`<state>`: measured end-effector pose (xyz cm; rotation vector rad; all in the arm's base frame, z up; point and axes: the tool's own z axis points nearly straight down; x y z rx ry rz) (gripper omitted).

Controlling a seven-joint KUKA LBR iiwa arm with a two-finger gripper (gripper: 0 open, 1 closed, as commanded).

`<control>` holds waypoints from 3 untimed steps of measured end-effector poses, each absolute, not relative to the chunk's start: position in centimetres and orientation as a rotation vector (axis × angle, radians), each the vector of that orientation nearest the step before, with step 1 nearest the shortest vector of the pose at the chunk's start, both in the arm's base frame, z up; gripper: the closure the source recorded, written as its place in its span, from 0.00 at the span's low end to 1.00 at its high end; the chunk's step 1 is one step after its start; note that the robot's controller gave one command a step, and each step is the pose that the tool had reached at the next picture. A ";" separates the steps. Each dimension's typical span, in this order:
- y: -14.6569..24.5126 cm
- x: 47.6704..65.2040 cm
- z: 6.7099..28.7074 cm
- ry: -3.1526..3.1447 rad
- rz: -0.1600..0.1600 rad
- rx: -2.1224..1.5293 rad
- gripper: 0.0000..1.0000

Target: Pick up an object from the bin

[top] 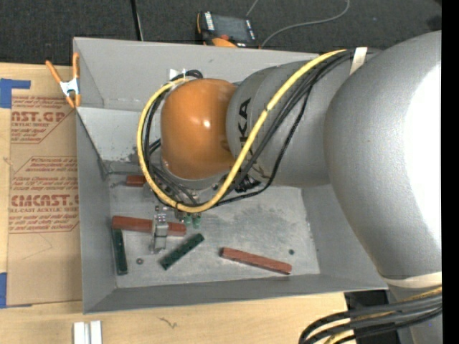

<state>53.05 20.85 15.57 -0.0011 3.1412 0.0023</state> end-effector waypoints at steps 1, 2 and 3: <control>13.8 56.7 7.4 3.146 -0.007 0.041 0.00; 14.3 56.8 7.9 3.141 0.002 0.032 1.00; 19.6 57.4 22.3 3.131 0.008 0.036 1.00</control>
Offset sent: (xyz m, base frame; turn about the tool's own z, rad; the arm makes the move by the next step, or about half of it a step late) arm 0.0370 -0.0658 -0.0766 0.0213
